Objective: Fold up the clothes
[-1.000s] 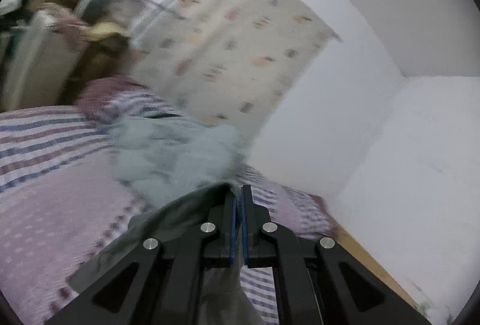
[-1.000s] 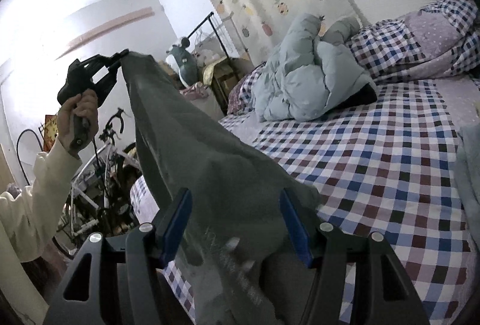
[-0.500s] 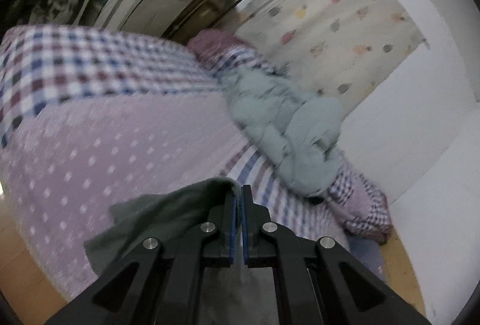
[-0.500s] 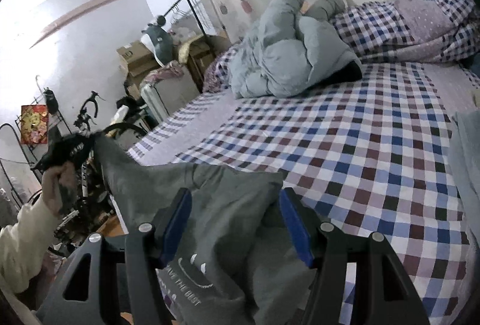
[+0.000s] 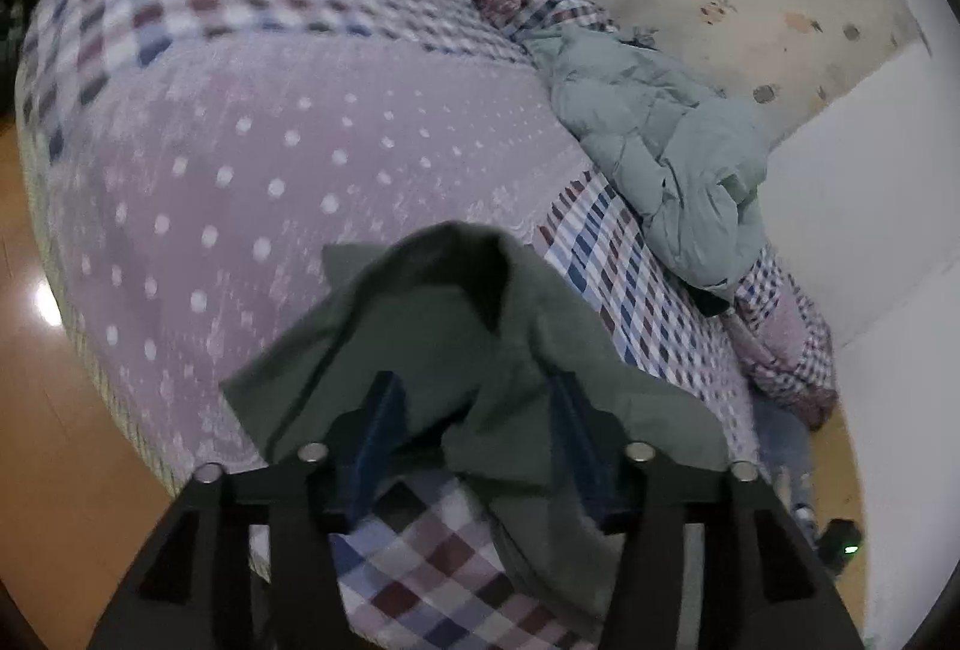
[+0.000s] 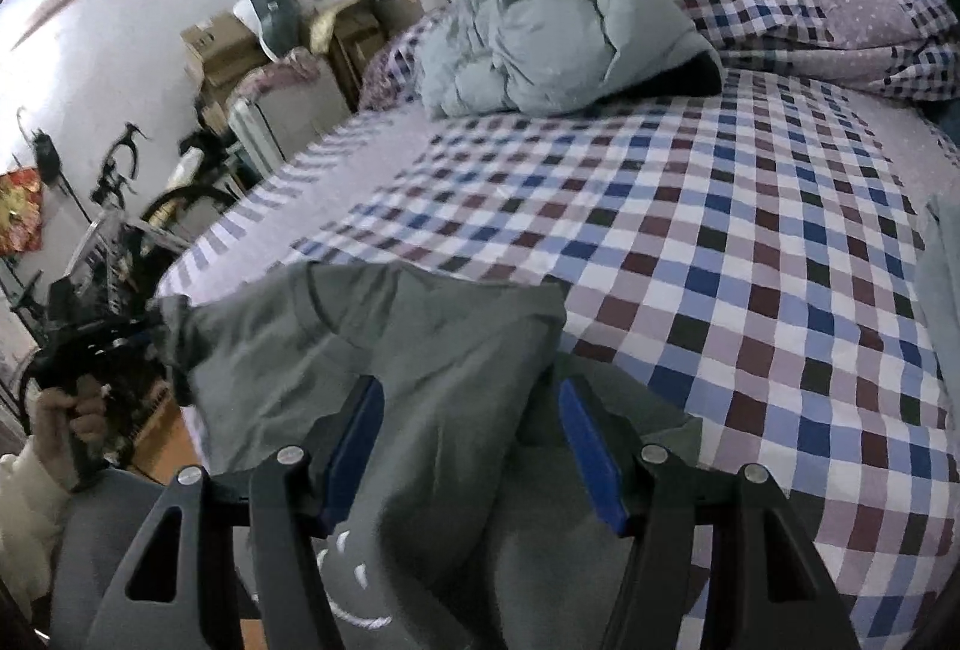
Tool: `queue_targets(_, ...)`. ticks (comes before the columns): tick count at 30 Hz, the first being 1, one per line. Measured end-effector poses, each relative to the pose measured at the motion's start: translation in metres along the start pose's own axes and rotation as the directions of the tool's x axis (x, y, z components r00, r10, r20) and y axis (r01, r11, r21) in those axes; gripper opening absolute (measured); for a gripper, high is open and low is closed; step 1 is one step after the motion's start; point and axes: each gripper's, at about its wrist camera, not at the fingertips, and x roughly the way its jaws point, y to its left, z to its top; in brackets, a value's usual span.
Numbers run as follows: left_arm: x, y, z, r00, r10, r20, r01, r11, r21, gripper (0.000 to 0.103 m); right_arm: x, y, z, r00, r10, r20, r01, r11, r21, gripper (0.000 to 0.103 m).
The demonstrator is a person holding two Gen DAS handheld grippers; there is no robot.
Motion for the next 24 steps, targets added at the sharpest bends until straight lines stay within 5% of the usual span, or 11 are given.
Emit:
queue_targets(6,-0.020,0.006,0.000,0.998,-0.044,0.048,0.044,0.999,0.002,0.081,0.020,0.000,0.002,0.998,-0.052,-0.030,0.053,0.999,0.015,0.065)
queue_targets(16,-0.046,-0.026,-0.009,0.985,-0.111,0.134,0.091,0.985,0.147,0.083,0.036,0.014,0.003,0.995,-0.086,-0.056,0.084,0.996,-0.034,0.065)
queue_targets(20,-0.047,-0.064,-0.025,0.979,-0.152,0.136,0.109,0.953,0.283,0.083,0.037,0.015,0.002,0.994,-0.087,-0.061,0.085,0.996,-0.039,0.065)
queue_targets(24,-0.033,-0.100,-0.046,0.977,-0.208,0.049,0.172,0.901,0.399,0.083,0.035,0.014,0.002,0.995,-0.084,-0.055,0.083,0.996,-0.032,0.065)
